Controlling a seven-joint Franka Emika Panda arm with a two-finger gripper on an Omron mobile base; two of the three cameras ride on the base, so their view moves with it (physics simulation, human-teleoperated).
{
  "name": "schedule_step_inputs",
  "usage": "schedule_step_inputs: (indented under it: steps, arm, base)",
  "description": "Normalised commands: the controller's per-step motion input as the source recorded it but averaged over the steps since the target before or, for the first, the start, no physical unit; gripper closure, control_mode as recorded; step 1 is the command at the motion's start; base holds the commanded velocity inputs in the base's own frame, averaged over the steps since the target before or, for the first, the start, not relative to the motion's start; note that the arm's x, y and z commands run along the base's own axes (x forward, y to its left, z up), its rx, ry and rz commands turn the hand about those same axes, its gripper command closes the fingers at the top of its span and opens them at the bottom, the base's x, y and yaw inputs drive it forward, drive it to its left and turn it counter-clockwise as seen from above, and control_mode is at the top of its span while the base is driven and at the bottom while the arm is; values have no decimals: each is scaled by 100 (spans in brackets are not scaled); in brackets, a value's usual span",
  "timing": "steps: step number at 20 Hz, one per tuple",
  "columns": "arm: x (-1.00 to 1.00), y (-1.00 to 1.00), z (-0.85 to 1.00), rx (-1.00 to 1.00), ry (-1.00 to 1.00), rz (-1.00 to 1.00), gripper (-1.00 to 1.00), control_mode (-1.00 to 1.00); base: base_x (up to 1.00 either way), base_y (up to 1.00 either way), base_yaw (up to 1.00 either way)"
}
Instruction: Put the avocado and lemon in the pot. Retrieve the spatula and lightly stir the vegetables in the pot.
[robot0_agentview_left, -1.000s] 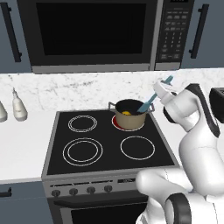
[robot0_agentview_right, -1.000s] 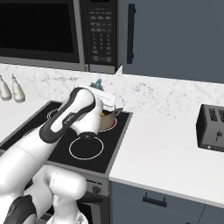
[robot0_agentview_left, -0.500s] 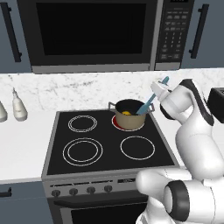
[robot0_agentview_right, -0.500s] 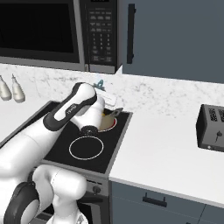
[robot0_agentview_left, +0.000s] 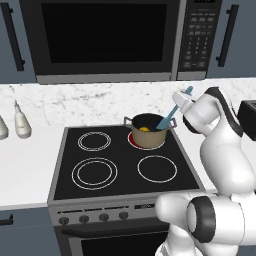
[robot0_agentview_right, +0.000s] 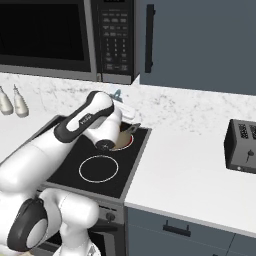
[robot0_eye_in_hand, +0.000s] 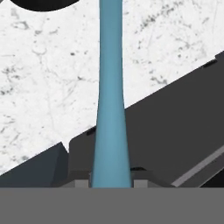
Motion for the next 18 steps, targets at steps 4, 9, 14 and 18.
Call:
schedule_step_inputs:
  steps: [4,9,14,18]
  arm:
    - [25,0,-8,0,-1,0,100,-100]
    - [38,0,-10,0,0,0,100,-100]
    - [34,0,-28,0,1,0,100,-100]
    - [27,0,-42,0,8,0,100,-100]
  base:
    - [0,0,0]
    - [0,0,0]
    - [0,0,0]
    - [0,0,0]
